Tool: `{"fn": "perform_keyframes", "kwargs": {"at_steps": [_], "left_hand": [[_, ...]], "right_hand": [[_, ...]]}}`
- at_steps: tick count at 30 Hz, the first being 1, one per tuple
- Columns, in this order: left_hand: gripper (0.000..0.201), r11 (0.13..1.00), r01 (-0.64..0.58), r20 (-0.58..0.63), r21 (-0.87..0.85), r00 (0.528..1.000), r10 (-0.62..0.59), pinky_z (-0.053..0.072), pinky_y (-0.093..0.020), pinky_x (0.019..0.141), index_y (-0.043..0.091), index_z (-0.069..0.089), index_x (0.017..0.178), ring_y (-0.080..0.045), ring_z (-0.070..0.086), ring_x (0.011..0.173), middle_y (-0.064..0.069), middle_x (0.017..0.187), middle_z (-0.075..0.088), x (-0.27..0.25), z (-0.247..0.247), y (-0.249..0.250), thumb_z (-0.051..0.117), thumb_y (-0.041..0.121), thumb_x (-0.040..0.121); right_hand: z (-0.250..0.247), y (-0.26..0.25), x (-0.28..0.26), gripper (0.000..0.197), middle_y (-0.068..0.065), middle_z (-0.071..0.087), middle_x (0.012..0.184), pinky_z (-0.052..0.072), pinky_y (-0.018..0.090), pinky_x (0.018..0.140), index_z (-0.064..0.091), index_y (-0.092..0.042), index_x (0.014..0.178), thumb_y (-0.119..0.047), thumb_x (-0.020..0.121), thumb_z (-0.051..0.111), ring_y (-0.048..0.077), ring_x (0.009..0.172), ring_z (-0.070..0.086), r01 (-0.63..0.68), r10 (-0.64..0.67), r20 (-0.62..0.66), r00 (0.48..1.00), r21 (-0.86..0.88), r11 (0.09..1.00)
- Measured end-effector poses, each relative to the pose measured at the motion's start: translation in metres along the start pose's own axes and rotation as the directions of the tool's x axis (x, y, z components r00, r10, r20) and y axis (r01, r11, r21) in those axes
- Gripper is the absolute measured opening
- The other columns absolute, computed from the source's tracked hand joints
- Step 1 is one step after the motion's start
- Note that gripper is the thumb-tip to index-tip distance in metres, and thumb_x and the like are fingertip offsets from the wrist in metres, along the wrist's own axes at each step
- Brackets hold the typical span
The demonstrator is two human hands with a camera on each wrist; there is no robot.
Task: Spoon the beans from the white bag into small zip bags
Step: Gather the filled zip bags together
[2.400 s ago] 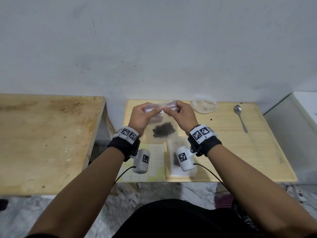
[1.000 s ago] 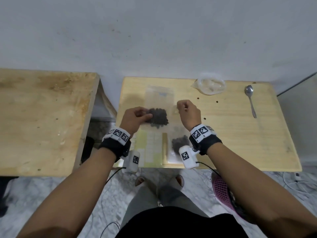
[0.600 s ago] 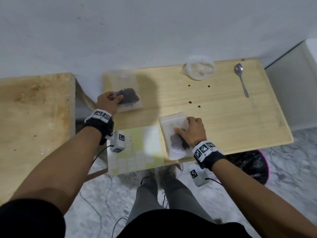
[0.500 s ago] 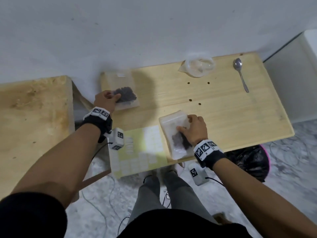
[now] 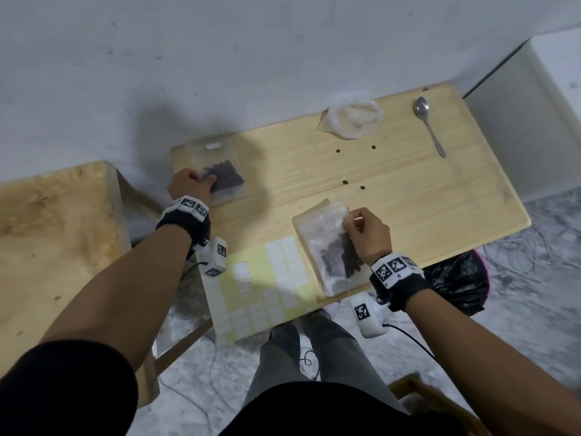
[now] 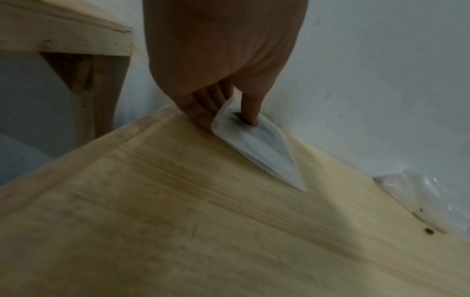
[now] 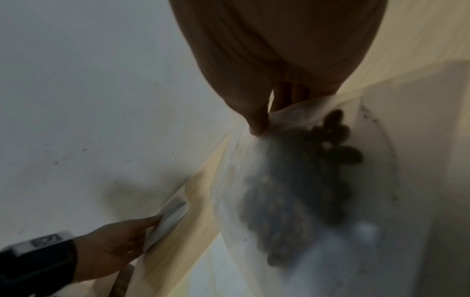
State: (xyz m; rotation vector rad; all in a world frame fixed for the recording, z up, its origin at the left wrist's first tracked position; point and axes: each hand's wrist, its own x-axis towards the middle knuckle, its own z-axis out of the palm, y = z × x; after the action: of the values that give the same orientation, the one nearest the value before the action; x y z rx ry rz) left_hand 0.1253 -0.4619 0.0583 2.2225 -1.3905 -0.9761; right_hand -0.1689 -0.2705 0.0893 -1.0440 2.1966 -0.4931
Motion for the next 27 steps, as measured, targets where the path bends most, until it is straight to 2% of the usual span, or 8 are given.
{"fn": "perform_keyframes", "kwargs": {"at_steps": [3, 7, 10, 13, 18, 21, 24, 27], "left_hand": [[0.038, 0.999, 0.024, -0.010, 0.027, 1.000, -0.024, 0.044, -0.028, 0.074, 0.003, 0.066, 0.108, -0.031, 0.066, 0.103, -0.014, 0.110, 0.068, -0.003, -0.001, 0.003, 0.074, 0.032, 0.085], [0.047, 0.998, 0.056, -0.084, -0.022, 0.995, -0.058, 0.042, -0.037, 0.088, 0.001, 0.052, 0.124, -0.035, 0.054, 0.116, -0.020, 0.132, 0.052, -0.021, -0.004, 0.002, 0.067, 0.030, 0.090], [0.030, 0.990, -0.107, -0.117, -0.095, 0.989, 0.095, 0.040, -0.029, 0.077, 0.003, 0.061, 0.112, -0.028, 0.061, 0.098, -0.013, 0.113, 0.063, -0.048, -0.005, -0.004, 0.064, 0.027, 0.094], [0.024, 0.936, -0.198, 0.046, -0.291, 0.974, 0.220, 0.051, -0.033, 0.076, 0.010, 0.069, 0.098, -0.020, 0.064, 0.079, -0.002, 0.089, 0.070, -0.080, -0.003, -0.016, 0.062, 0.033, 0.095], [0.022, 0.756, 0.052, 0.342, -0.652, 0.910, 0.233, 0.056, -0.044, 0.085, 0.006, 0.072, 0.100, -0.026, 0.068, 0.083, -0.015, 0.095, 0.074, -0.129, -0.006, -0.028, 0.066, 0.026, 0.094], [0.015, 0.696, 0.104, 0.310, -0.711, 0.934, 0.177, 0.053, -0.043, 0.090, 0.009, 0.073, 0.103, -0.026, 0.070, 0.095, -0.013, 0.103, 0.075, -0.140, -0.013, -0.038, 0.070, 0.017, 0.090], [0.012, 0.616, 0.150, 0.286, -0.774, 0.950, 0.128, 0.059, -0.037, 0.082, 0.010, 0.072, 0.101, -0.023, 0.072, 0.089, -0.010, 0.094, 0.076, -0.145, -0.021, -0.051, 0.070, 0.010, 0.089], [0.020, 0.546, 0.190, 0.283, -0.816, 0.955, 0.091, 0.060, -0.034, 0.074, 0.006, 0.070, 0.106, -0.025, 0.073, 0.085, -0.014, 0.095, 0.076, -0.152, -0.025, -0.062, 0.072, 0.011, 0.087]], "right_hand": [[-0.001, 0.002, 0.000, 0.019, -0.003, 0.066, 0.090, 0.037, 0.015, 0.056, 0.060, -0.014, 0.102, -0.032, 0.100, 0.053, 0.015, 0.075, 0.058, 0.023, -0.023, -0.001, 1.000, 0.057, 0.998], [0.002, 0.001, 0.003, 0.012, 0.001, 0.072, 0.085, 0.043, 0.026, 0.063, 0.061, -0.020, 0.098, -0.031, 0.096, 0.057, 0.016, 0.066, 0.059, 0.044, -0.041, -0.015, 0.999, 0.206, 0.977], [0.008, -0.011, 0.005, 0.012, -0.002, 0.065, 0.071, 0.041, 0.029, 0.060, 0.060, -0.022, 0.095, -0.034, 0.095, 0.059, 0.014, 0.056, 0.053, 0.071, -0.079, 0.014, 0.997, 0.306, 0.950], [0.020, -0.030, 0.008, 0.011, -0.008, 0.059, 0.061, 0.035, 0.024, 0.056, 0.059, -0.023, 0.092, -0.034, 0.094, 0.060, 0.009, 0.047, 0.046, 0.118, -0.154, 0.066, 0.986, 0.376, 0.919], [0.049, -0.069, -0.007, 0.008, -0.002, 0.056, 0.065, 0.034, 0.021, 0.043, 0.059, -0.016, 0.098, -0.024, 0.096, 0.060, 0.007, 0.043, 0.043, 0.118, -0.231, 0.190, 0.954, 0.471, 0.874], [0.069, -0.083, -0.016, 0.005, -0.003, 0.057, 0.065, 0.042, 0.026, 0.052, 0.061, -0.017, 0.096, -0.022, 0.094, 0.063, 0.013, 0.053, 0.048, 0.137, -0.275, 0.225, 0.935, 0.485, 0.864], [0.085, -0.087, -0.019, 0.007, -0.007, 0.058, 0.064, 0.046, 0.032, 0.061, 0.061, -0.020, 0.092, -0.025, 0.092, 0.065, 0.014, 0.056, 0.052, 0.133, -0.287, 0.265, 0.920, 0.479, 0.868], [0.098, -0.089, -0.024, 0.011, 0.003, 0.069, 0.078, 0.055, 0.044, 0.077, 0.064, -0.025, 0.090, -0.035, 0.089, 0.066, 0.022, 0.071, 0.063, 0.127, -0.303, 0.319, 0.898, 0.472, 0.872]]}}
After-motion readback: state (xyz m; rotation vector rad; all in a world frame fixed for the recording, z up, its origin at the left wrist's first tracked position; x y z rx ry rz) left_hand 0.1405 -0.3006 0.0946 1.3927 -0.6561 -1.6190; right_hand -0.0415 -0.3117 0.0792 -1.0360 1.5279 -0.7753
